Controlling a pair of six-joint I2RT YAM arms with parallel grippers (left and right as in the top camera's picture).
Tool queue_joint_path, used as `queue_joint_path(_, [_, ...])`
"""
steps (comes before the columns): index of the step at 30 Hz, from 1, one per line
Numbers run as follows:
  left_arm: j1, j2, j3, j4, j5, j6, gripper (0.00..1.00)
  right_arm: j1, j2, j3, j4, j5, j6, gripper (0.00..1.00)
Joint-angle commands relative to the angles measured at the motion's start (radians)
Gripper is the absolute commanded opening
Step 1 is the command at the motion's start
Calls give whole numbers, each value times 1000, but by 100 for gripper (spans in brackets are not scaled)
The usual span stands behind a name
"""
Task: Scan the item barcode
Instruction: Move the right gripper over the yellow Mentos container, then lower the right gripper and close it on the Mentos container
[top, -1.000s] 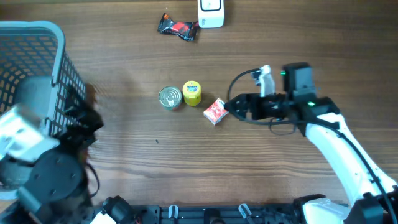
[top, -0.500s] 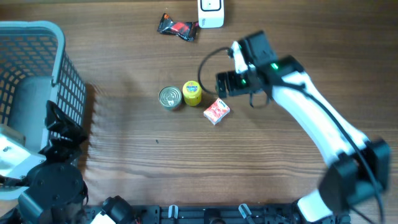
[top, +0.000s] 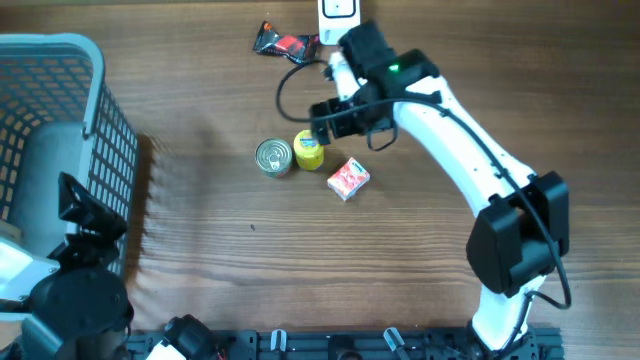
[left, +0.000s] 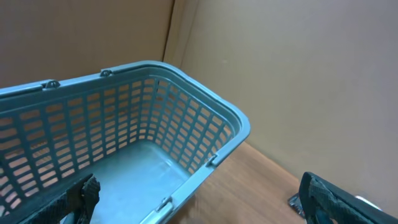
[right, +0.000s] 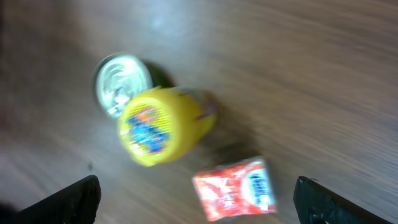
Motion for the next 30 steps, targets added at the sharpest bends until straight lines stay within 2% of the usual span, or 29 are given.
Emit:
queue_joint_path(1, [7,-1,12,-17,39,-24,100,49,18,23,8,-31,-53,100])
queue_joint_path(11, [7,-1,12,-20,66,-24,100,73,78,24,65,153,35,100])
queue_joint_path(21, [7,-1,12,-20,71,-24,100,124,165,24,113,161,19,100])
queue_joint_path(30, [7,-1,12,-27,78,-24,100,148,165,24,108,135,-90,100])
